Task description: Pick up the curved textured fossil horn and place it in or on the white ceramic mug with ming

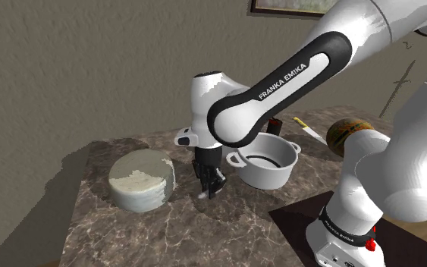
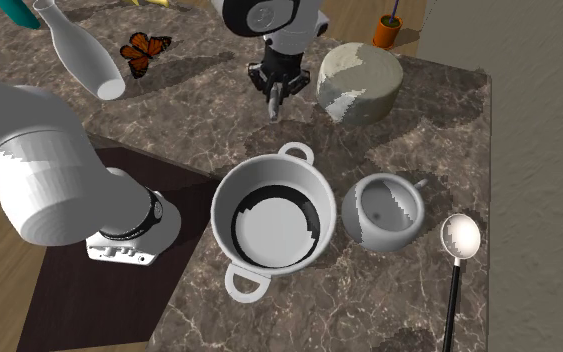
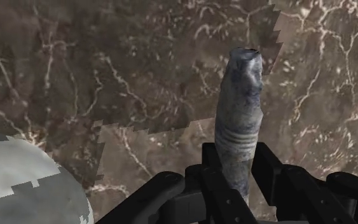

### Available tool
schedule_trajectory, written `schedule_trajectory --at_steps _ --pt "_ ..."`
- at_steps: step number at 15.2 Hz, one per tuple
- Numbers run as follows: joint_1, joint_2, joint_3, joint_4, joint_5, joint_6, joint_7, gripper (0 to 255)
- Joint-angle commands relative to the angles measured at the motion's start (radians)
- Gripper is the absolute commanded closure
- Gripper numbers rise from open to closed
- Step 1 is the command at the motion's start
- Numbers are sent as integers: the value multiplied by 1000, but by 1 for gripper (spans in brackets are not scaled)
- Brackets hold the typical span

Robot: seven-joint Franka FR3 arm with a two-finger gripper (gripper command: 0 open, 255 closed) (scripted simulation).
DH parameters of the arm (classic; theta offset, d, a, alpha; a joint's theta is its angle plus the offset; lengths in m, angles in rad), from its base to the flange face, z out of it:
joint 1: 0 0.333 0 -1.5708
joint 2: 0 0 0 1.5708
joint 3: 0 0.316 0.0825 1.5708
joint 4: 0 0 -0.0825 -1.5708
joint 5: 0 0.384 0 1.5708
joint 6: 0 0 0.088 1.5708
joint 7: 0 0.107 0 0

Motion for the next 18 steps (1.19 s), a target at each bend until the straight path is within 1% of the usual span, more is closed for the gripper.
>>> schedule_trajectory --at_steps 1,15,16,18 --pt "0 -23 1 12 -5 -34 8 255" --pt "-8 -135 -3 110 -28 -243 43 255" --pt "-8 -137 -3 111 -29 -246 43 255" --pt "-33 -121 -37 128 -47 -254 -4 255"
